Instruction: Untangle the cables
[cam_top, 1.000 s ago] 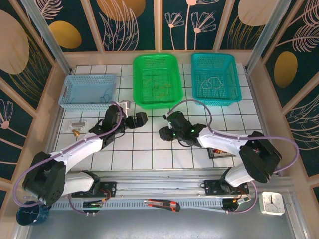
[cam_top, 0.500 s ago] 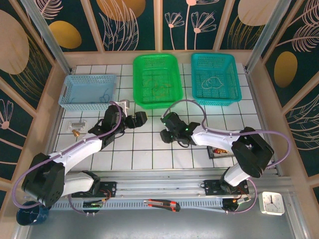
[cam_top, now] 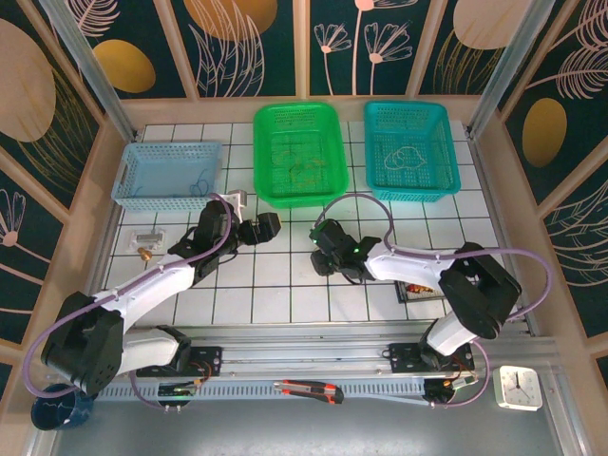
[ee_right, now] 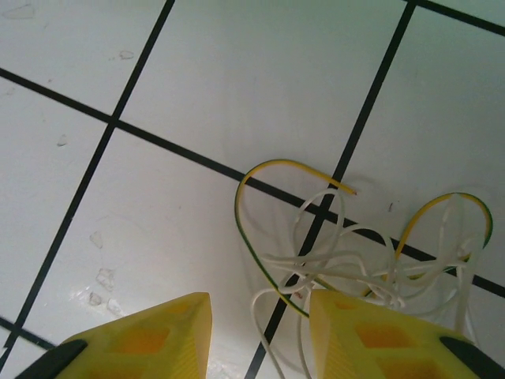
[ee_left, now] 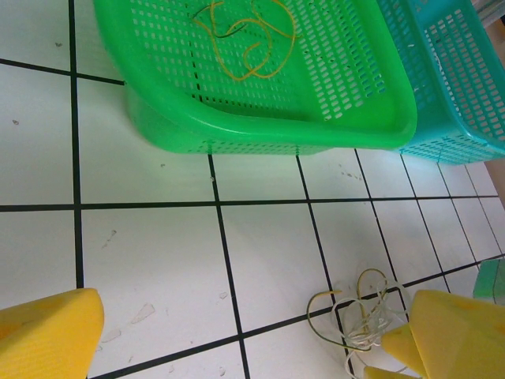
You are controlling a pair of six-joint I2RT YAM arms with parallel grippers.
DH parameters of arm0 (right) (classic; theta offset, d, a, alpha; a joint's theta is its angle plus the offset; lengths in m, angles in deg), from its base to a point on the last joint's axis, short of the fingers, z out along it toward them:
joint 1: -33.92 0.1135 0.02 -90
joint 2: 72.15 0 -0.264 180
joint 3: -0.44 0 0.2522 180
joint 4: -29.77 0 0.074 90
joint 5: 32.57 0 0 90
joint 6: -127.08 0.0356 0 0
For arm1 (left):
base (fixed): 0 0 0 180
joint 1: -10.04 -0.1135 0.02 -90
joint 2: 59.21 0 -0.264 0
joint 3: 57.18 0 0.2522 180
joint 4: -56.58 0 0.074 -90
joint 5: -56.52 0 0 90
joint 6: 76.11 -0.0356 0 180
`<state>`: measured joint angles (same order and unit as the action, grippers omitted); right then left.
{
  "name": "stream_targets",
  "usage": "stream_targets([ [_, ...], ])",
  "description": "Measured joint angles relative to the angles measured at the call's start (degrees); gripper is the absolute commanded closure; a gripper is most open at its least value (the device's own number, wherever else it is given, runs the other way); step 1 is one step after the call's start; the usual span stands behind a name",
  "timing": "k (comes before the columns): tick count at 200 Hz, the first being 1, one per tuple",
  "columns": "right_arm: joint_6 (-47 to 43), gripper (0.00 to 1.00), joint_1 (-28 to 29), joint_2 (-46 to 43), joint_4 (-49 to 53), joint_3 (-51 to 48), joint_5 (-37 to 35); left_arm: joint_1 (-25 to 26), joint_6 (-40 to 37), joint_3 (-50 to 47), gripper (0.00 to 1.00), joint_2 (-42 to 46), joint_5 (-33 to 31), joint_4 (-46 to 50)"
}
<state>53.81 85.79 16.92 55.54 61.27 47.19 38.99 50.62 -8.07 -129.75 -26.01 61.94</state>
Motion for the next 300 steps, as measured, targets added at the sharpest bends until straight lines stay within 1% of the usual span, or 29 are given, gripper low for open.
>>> stream_targets([
  [34,-0.6,0.62,0.0,4.4,-1.8,0.0,-0.9,0.0,0.0,0.1,0.01,0.0,0.0,0.0],
  [45,-0.8,0.63,0.0,5.7,-2.5,-0.1,-0.9,0.0,0.0,0.2,0.01,0.0,0.0,0.0],
  [58,-1.0,0.72,0.0,6.3,-3.6,-0.4,-0.8,0.0,0.0,0.3,0.01,0.0,0.0,0.0],
  [75,-1.6,0.9,0.1,6.3,-4.9,-0.7,-0.5,0.0,0.0,0.5,0.01,0.0,0.0,0.0],
  [88,-1.6,1.0,0.3,6.3,-5.9,-1.0,-0.2,0.0,0.0,0.8,0.01,0.0,0.0,0.1],
  [109,-1.7,1.0,0.1,4.7,-6.3,-2.4,0.4,0.0,0.0,1.2,0.01,0.0,0.0,0.1],
  [135,-2.5,1.0,-1.4,0.9,-7.2,-4.6,4.7,0.0,0.4,1.7,0.01,0.0,0.6,0.1],
  [184,-4.1,1.0,-8.2,-9.7,-14.4,-8.4,21.1,0.0,2.6,2.0,0.02,0.0,3.9,-0.9],
  [219,-4.3,1.0,-12.3,-14.0,-18.9,-11.3,30.9,1.4,5.2,2.0,0.06,-0.3,6.1,-3.1],
  [251,-4.3,1.0,-14.1,-15.7,-21.8,-13.3,37.3,3.9,9.0,1.9,0.13,-2.7,8.4,-7.6],
  [279,-4.2,1.0,-15.0,-15.9,-24.6,-15.0,40.5,6.1,12.5,1.9,0.21,-5.3,9.9,-12.5],
  [300,-3.9,1.0,-15.5,-16.0,-26.0,-15.9,42.0,7.4,14.3,1.7,0.3,-6.5,10.4,-15.0],
])
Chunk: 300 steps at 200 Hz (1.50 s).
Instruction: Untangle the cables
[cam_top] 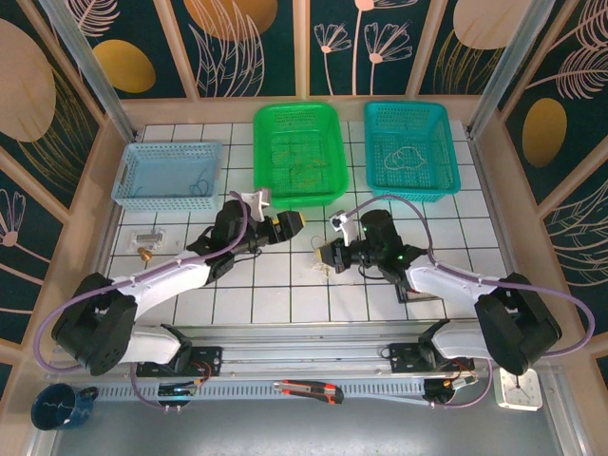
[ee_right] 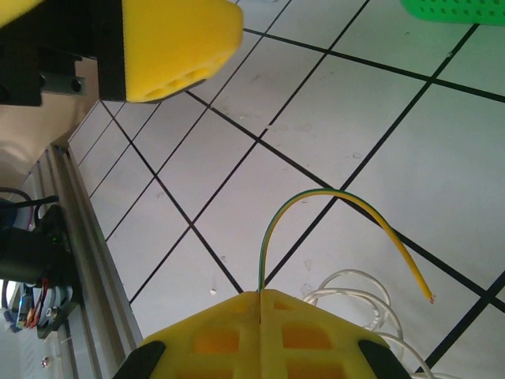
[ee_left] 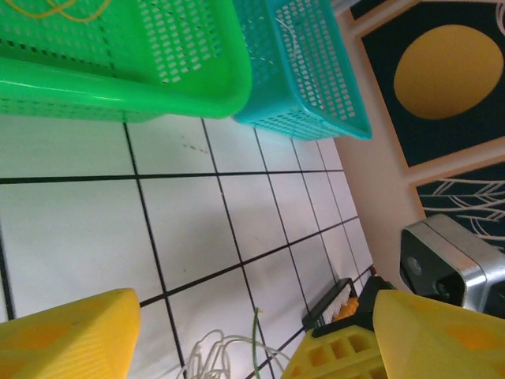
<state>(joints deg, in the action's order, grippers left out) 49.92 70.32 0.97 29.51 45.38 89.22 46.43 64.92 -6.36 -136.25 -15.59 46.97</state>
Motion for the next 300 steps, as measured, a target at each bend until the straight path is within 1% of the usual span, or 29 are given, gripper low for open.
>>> stream_targets([
  [9,0.1,1.0,-0.2,0.0,-0.4,-0.1,0.3,0.4,0.7,-0.2,0.33,-0.3,0.2,-0.8],
  [23,0.2,1.0,-0.4,0.0,-1.2,-0.1,0.8,0.8,1.8,-1.1,0.34,-0.5,0.4,-2.4],
  [54,0.6,1.0,-0.5,0.0,-2.3,-0.1,0.9,1.4,4.5,-3.8,0.34,-0.7,1.2,-6.4],
  [68,0.7,1.0,-0.7,0.0,-2.8,-0.1,1.2,1.9,4.9,-4.5,0.36,-0.8,1.2,-7.1],
  [102,1.0,1.0,-0.9,0.0,-3.6,-0.1,2.1,2.4,5.2,-4.9,0.44,-1.7,1.2,-10.0],
  [112,1.0,1.0,-0.9,0.0,-3.7,-0.1,2.5,2.4,5.3,-4.9,0.48,-2.2,1.3,-10.8],
  [132,1.0,1.0,-1.0,0.0,-3.8,-0.1,3.0,2.4,5.7,-4.9,0.53,-3.6,1.4,-11.9],
  [186,1.0,1.0,-1.1,0.2,-3.8,-0.1,3.9,3.3,5.7,-4.8,0.56,-7.1,1.8,-13.9],
  [200,1.0,1.0,-1.1,0.3,-3.8,-0.1,4.1,3.6,5.7,-4.7,0.6,-7.9,1.9,-14.0],
  [236,1.0,1.0,-1.1,0.7,-3.8,-0.1,4.3,4.4,5.8,-3.9,0.66,-9.4,2.1,-14.3],
  [257,1.0,1.0,-1.1,0.9,-3.9,-0.1,4.3,4.8,5.9,-3.4,0.73,-10.3,2.3,-14.8],
  [273,1.0,1.0,-1.1,1.0,-3.9,-0.1,4.3,5.0,6.2,-3.0,0.8,-10.9,2.5,-15.1],
  [288,1.0,1.0,-1.1,1.1,-4.1,-0.1,4.3,5.2,6.2,-2.6,0.9,-11.3,2.6,-15.5],
  [298,1.0,1.0,-1.1,1.1,-4.2,-0.1,4.3,5.3,6.4,-2.4,0.99,-11.5,2.7,-15.6],
  [300,1.0,1.0,-1.1,1.1,-4.2,-0.1,4.3,5.3,6.4,-2.4,1.0,-11.5,2.7,-15.6],
])
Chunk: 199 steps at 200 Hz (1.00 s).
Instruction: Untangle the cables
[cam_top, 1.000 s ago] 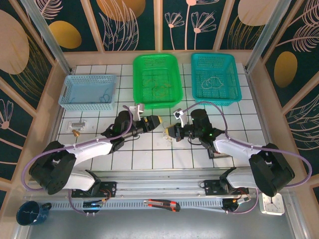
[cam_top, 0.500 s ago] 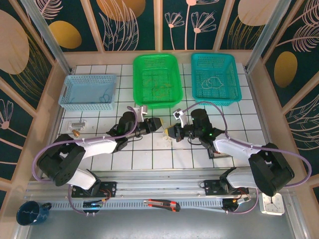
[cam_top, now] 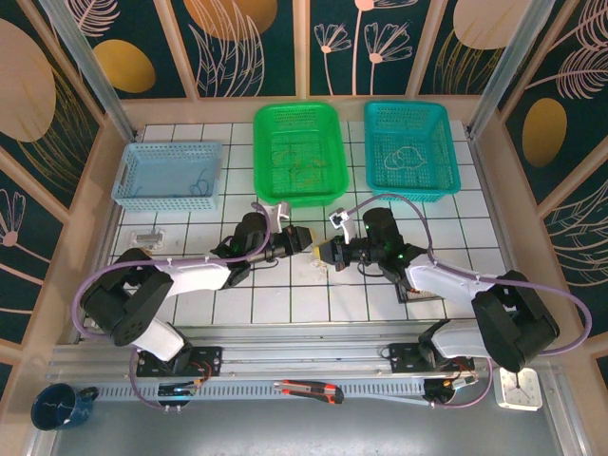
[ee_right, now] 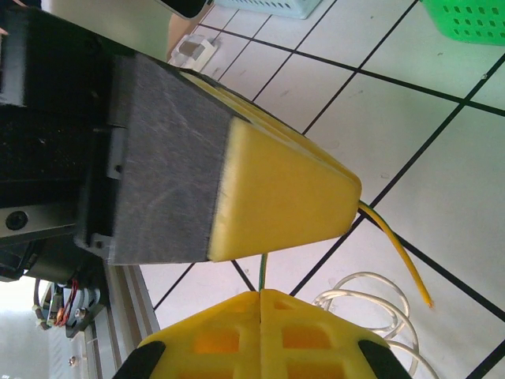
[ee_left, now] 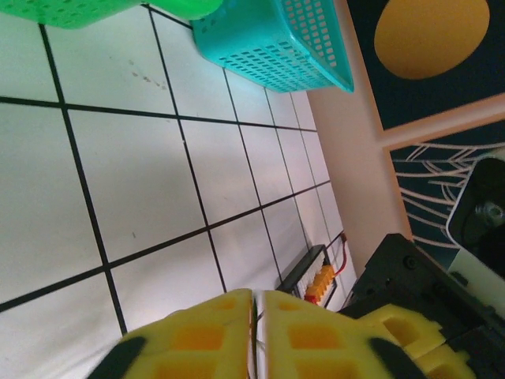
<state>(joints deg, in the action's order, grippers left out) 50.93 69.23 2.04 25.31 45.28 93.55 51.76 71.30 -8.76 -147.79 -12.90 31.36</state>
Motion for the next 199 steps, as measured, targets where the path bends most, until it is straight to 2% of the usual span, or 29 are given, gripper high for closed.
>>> stream_targets([
  [16,0.0,1.0,0.0,0.0,0.0,0.0,0.0,0.2,-0.1,0.3,1.0,-0.1,0.0,-0.3],
  [37,0.6,0.71,0.0,0.4,-0.6,0.0,-0.3,0.3,-0.1,0.6,1.0,-0.1,0.0,-0.3],
  [55,1.7,0.62,0.0,1.4,-2.6,-0.5,-1.6,0.3,-0.1,1.2,1.0,0.0,0.0,-0.1],
  [171,6.6,0.58,4.2,5.8,-13.3,-2.2,-14.3,0.4,-0.1,5.1,1.0,3.1,0.0,3.2],
  [199,7.7,0.67,4.5,7.1,-15.5,-2.1,-16.9,0.7,0.3,5.2,1.0,3.3,-0.1,3.3],
])
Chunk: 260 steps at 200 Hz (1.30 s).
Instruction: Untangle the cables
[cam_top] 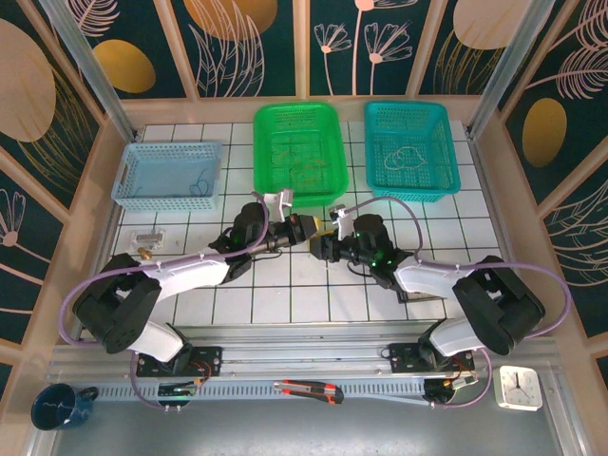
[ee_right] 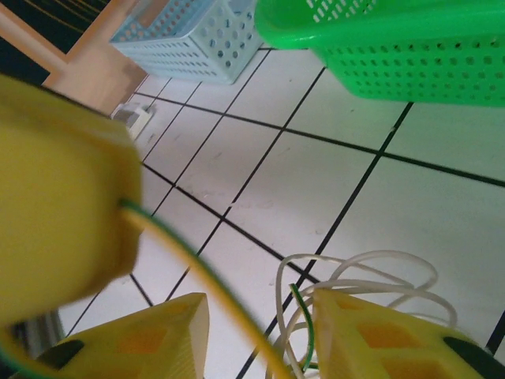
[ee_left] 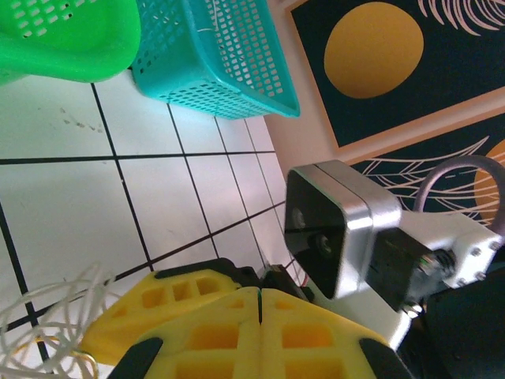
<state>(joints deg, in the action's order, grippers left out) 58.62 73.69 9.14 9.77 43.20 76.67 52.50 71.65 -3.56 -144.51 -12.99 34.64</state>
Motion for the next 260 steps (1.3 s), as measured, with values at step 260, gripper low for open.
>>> stream_targets([
  [260,5.9,0.73,2.4,8.8,-11.8,-6.1,-5.8,0.1,-4.2,21.9,1.0,9.0,-8.6,11.8],
])
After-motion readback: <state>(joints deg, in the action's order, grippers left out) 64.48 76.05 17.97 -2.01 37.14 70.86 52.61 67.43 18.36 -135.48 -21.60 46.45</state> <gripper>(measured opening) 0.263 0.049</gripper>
